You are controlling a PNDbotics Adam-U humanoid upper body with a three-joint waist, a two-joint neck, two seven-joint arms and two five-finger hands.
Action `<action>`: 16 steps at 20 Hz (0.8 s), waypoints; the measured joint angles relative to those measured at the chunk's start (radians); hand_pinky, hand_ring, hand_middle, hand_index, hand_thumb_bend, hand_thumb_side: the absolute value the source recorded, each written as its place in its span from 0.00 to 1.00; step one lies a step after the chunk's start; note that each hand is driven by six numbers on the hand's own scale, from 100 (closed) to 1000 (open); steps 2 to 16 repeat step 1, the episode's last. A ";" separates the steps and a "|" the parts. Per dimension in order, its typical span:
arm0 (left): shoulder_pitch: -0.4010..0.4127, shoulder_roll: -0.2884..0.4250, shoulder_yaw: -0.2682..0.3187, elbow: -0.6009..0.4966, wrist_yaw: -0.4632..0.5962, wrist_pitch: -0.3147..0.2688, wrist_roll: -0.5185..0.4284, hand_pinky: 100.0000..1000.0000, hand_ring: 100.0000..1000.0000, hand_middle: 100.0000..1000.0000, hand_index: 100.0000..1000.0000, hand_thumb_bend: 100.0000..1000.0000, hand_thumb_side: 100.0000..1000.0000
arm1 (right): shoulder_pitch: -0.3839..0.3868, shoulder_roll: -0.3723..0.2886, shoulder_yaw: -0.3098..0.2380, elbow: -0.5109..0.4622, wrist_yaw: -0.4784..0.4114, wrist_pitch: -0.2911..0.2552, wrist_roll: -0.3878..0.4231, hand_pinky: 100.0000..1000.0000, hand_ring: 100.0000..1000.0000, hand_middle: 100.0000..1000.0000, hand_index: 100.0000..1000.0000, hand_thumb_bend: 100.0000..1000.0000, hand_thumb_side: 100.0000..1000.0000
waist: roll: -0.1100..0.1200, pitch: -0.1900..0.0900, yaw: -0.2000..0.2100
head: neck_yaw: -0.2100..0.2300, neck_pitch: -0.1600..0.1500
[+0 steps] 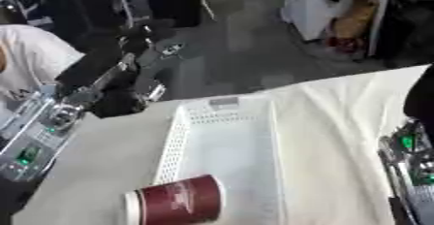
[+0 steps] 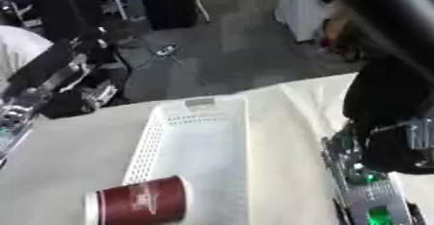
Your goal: Pick up objects on the table and place them in the box.
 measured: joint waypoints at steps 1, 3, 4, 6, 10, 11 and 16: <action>0.041 0.000 0.016 -0.052 0.015 0.011 0.006 1.00 0.96 1.00 1.00 0.42 0.82 | 0.005 -0.004 -0.001 0.000 0.000 0.003 -0.002 0.14 0.26 0.30 0.39 0.00 1.00 | -0.006 0.000 0.009 | -0.009 -0.005; 0.041 0.000 0.016 -0.052 0.015 0.011 0.006 1.00 0.96 1.00 1.00 0.42 0.82 | 0.005 -0.004 -0.001 0.000 0.000 0.003 -0.002 0.14 0.26 0.30 0.39 0.00 1.00 | -0.006 0.000 0.009 | -0.009 -0.005; 0.041 0.000 0.016 -0.052 0.015 0.011 0.006 1.00 0.96 1.00 1.00 0.42 0.82 | 0.005 -0.004 -0.001 0.000 0.000 0.003 -0.002 0.14 0.26 0.30 0.39 0.00 1.00 | -0.006 0.000 0.009 | -0.009 -0.005; 0.041 0.000 0.016 -0.052 0.015 0.011 0.006 1.00 0.96 1.00 1.00 0.42 0.82 | 0.005 -0.004 -0.001 0.000 0.000 0.003 -0.002 0.14 0.26 0.30 0.39 0.00 1.00 | -0.006 0.000 0.009 | -0.009 -0.005; 0.041 0.000 0.016 -0.052 0.015 0.011 0.006 1.00 0.96 1.00 1.00 0.42 0.82 | 0.005 -0.004 -0.001 0.000 0.000 0.003 -0.002 0.14 0.26 0.30 0.39 0.00 1.00 | -0.006 0.000 0.009 | -0.009 -0.005; 0.041 0.000 0.016 -0.052 0.015 0.011 0.006 1.00 0.96 1.00 1.00 0.42 0.82 | 0.005 -0.004 -0.001 0.000 0.000 0.003 -0.002 0.14 0.26 0.30 0.39 0.00 1.00 | -0.006 0.000 0.009 | -0.009 -0.005; 0.041 0.000 0.016 -0.052 0.015 0.011 0.006 1.00 0.96 1.00 1.00 0.42 0.82 | 0.005 -0.004 -0.001 0.000 0.000 0.003 -0.002 0.14 0.26 0.30 0.39 0.00 1.00 | -0.006 0.000 0.009 | -0.009 -0.005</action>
